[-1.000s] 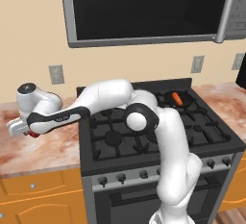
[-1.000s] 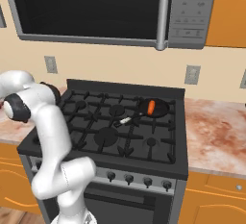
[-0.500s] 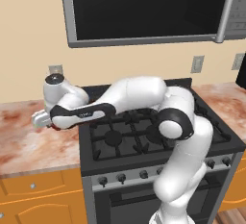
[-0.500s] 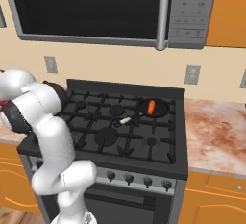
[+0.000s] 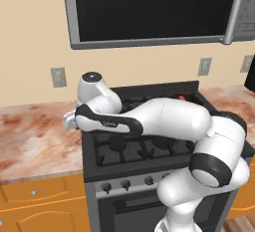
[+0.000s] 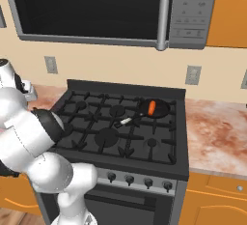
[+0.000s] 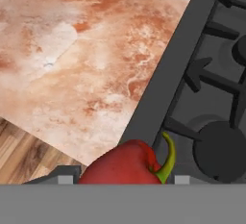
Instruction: Put the carrot and bell pepper in the pan. Then turn on the rear right burner and set the heat to medium.
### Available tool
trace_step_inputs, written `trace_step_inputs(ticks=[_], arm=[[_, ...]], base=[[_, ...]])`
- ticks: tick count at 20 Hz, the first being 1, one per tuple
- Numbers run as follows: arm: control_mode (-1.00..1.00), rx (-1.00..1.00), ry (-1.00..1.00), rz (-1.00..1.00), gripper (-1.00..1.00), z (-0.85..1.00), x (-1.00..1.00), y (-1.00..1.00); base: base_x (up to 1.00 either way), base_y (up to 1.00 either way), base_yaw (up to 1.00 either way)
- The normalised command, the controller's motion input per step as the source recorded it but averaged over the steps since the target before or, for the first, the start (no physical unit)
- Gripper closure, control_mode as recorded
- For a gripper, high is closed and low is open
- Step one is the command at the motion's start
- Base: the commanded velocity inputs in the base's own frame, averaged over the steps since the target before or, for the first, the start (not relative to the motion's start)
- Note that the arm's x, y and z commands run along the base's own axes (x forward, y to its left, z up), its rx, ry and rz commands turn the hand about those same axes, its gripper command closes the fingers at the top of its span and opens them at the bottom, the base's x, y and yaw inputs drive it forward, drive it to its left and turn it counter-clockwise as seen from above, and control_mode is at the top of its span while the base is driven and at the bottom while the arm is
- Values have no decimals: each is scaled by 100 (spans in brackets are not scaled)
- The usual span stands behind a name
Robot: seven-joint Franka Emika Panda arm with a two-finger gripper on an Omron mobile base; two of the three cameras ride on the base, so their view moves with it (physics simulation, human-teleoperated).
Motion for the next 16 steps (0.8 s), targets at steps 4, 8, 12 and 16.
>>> trace_step_inputs(ticks=[4, 8, 12, 16], arm=[[-100, 0, 0, 0, 100, 10, -10, -98], [-100, 0, 0, 0, 100, 16, -1, -100], [-100, 0, 0, -4, 100, 18, 0, -100], [-100, 0, 3, -7, 100, 8, 0, -97]], base=[[0, 0, 0], [0, 0, 0], [0, 0, 0], [0, 0, 0]])
